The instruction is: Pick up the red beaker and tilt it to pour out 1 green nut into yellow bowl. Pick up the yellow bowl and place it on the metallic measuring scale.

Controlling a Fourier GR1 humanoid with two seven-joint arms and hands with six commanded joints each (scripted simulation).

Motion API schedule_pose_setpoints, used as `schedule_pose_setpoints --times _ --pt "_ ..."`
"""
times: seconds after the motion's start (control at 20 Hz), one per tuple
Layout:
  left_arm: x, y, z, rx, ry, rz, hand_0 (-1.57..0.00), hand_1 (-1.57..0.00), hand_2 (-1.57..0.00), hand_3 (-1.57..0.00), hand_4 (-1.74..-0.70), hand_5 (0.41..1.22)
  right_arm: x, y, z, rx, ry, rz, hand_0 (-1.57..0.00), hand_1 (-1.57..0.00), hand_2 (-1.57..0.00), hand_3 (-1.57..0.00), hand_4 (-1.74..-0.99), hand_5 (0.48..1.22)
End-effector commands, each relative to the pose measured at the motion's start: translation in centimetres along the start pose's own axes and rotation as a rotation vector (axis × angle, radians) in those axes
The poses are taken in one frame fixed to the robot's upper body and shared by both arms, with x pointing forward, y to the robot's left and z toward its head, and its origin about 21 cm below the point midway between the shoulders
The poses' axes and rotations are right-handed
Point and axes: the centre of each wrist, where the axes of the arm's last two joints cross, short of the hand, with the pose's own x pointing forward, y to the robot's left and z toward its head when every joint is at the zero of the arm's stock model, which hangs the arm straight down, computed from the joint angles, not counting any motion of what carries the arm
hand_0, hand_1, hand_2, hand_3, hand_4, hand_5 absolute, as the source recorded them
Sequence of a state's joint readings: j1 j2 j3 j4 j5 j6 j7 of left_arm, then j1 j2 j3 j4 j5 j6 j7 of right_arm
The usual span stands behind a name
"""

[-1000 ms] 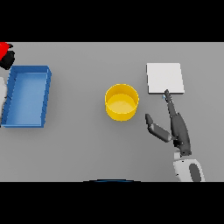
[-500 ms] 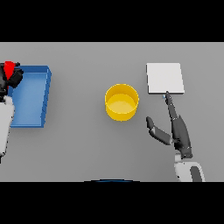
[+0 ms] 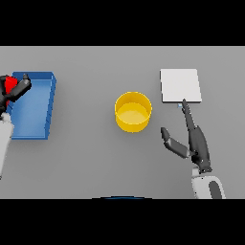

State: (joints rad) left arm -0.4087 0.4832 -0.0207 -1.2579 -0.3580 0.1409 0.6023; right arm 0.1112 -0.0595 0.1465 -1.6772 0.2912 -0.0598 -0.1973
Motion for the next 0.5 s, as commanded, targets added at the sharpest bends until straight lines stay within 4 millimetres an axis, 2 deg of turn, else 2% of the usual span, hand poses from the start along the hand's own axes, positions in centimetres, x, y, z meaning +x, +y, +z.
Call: schedule_pose_setpoints --times 0.0,0.1,0.2,0.45 --pt "-0.1 -0.3 0.2 -0.024 -0.013 -0.023 -0.77 -0.64 -0.65 -0.61 -0.92 0.677 0.2 0.0 -0.3 0.001 0.006 -0.007 0.0 0.0 0.0 0.0 -1.005 0.634" --pt "-0.4 -0.9 0.2 -0.05 -0.007 -0.073 -0.49 -0.41 -0.42 -0.39 -0.86 0.657 0.3 -0.1 -0.2 0.003 0.001 0.0 0.0 0.0 0.0 0.0 -1.009 0.639" --pt "-0.6 -1.5 -0.1 -0.068 -0.02 -0.096 -0.32 -0.26 -0.27 -0.25 -0.82 0.657 0.3 -0.1 -0.2 0.002 0.003 0.003 0.0 0.0 0.0 0.0 -1.009 0.639" --pt "-0.9 -1.5 -0.3 -0.054 -0.064 -0.09 -0.1 -0.08 -0.09 -0.08 -0.78 0.651 0.4 -0.5 -0.8 0.022 0.044 0.06 0.0 0.0 0.0 0.0 -1.02 0.64"
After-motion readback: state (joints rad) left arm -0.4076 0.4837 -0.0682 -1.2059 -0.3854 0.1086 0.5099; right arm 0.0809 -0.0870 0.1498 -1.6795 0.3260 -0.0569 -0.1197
